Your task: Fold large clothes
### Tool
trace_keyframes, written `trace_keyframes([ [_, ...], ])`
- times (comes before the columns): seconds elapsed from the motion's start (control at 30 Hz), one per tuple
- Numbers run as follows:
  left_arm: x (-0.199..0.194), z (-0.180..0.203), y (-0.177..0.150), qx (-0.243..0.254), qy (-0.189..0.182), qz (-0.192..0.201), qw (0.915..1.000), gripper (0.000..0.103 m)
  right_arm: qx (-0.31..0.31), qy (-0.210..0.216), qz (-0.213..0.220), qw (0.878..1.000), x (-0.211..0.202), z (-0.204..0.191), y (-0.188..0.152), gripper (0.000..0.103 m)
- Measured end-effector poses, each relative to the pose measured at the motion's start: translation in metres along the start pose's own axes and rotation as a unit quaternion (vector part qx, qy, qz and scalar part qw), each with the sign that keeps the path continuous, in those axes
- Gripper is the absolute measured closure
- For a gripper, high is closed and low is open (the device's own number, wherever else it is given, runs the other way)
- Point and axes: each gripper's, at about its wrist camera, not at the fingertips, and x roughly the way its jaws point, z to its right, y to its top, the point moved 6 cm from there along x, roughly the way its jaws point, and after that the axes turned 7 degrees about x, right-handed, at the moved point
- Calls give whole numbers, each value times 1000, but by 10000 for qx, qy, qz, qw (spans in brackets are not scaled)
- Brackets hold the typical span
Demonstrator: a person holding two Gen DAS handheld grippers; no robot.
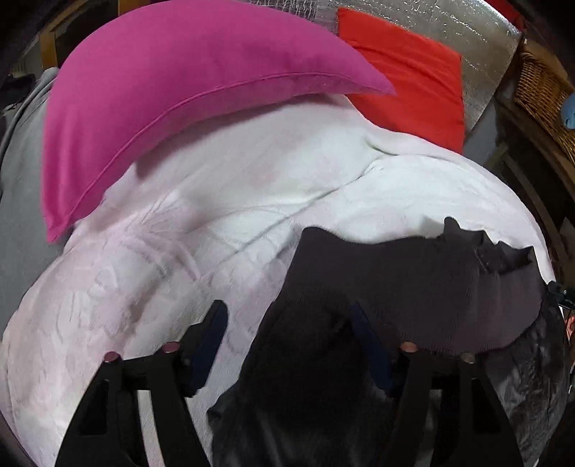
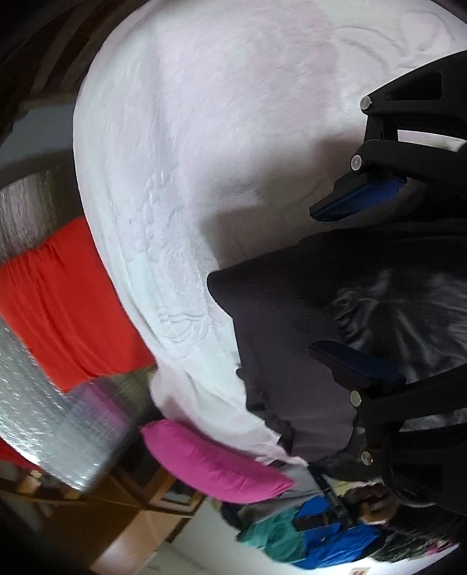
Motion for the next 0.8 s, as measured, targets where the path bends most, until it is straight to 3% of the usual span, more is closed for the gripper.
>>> trace_keyframes([
  [0.1,12,4,2,63,-15,-188,9998,43,-188,-147,-102,9997,12,-4,3,37],
  [0.2,21,6,2,72,73,-226,9997,45,-326,-356,-119,9988,18,-7,3,60],
  [0.27,26,7,0,111,92,-289,9995,61,-468,-560,-44,9973,15,-10,2,79],
  [0.3,28,9,-1,194,224,-320,9990,68,-573,-658,45,9962,10,-13,2,82],
  [0.4,26,16,-1,439,545,-263,9972,80,-927,-953,474,9900,-12,-29,5,85],
  [0.5,15,18,1,425,719,5,9965,82,-1072,-1207,1120,9805,-45,-37,13,85],
  [0.63,39,16,-1,411,975,-224,9941,80,-730,-1545,785,9822,-16,-7,11,86],
  [0.8,29,20,4,499,1071,-83,9930,76,-381,-1626,591,9842,8,10,3,85],
])
